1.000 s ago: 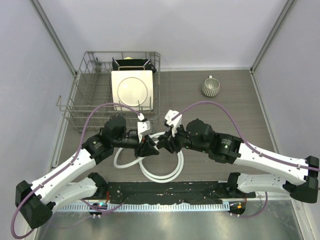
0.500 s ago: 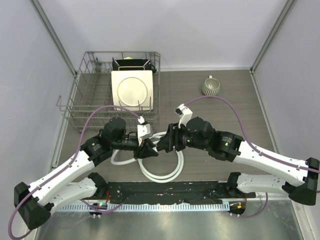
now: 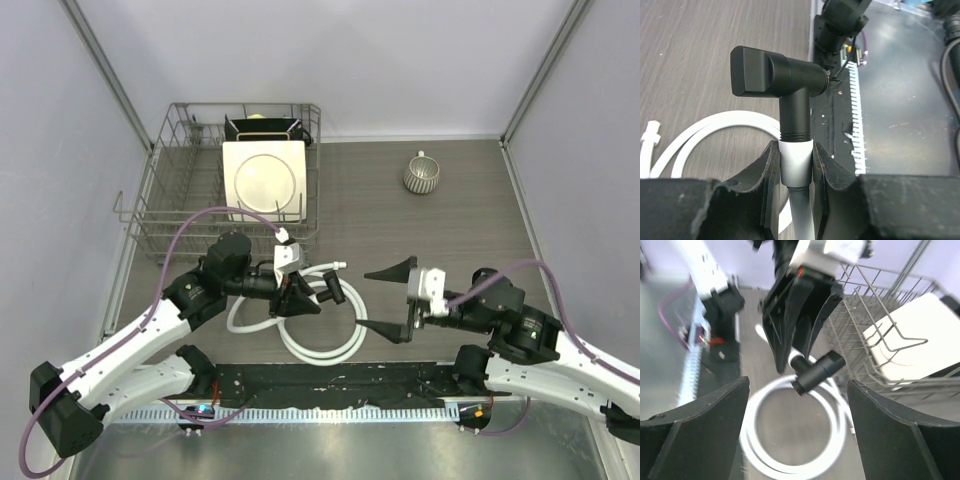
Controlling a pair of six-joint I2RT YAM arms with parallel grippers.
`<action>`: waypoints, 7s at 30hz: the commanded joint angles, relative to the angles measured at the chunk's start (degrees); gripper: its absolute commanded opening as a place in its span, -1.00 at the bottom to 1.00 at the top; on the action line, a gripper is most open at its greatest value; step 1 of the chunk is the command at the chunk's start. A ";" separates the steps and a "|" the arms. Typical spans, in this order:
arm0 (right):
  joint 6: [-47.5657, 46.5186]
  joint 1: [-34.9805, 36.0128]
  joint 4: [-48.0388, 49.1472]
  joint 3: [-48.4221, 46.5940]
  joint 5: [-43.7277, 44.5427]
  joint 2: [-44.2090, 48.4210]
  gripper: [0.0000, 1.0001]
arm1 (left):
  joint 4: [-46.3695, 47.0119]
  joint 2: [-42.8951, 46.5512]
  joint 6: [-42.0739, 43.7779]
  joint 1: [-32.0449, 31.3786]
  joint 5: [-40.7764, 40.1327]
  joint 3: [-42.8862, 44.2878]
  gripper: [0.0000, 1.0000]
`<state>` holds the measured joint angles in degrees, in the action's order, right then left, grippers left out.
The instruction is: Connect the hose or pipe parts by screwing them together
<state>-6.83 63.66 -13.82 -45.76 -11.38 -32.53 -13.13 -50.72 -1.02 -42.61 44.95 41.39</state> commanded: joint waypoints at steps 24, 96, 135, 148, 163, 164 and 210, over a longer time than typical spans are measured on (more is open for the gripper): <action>-56.19 0.77 8.20 3.40 -7.69 -5.52 0.56 | 12.86 -4.12 -10.85 0.51 18.68 2.12 -1.00; 75.02 -11.36 15.47 -2.59 -5.05 -19.68 -0.47 | 2.93 0.01 10.87 -4.50 -17.80 2.47 -1.00; -54.34 -8.38 -11.40 -3.90 -22.73 -8.33 0.65 | 10.93 -4.21 -9.44 -2.04 11.48 5.37 -1.00; -45.38 -5.65 -1.74 -1.01 -21.32 -9.30 0.13 | 10.14 -5.27 -8.83 -1.51 11.12 5.20 -1.00; 9.52 -5.56 19.20 -0.54 -9.91 -14.91 -0.98 | 8.03 -3.95 -3.21 -1.42 -1.26 4.58 -1.00; 16.08 -5.56 18.14 -1.52 -6.85 -15.71 -0.98 | 7.77 -3.86 -2.42 -1.51 -1.96 4.67 -1.00; -46.95 -5.39 9.83 1.39 -14.20 -1.91 0.91 | 22.87 -6.84 -29.82 -1.07 10.06 5.20 -1.00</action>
<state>-41.93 58.02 -3.36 -38.81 -22.20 -33.76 0.56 -56.71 -21.91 -44.12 50.35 43.38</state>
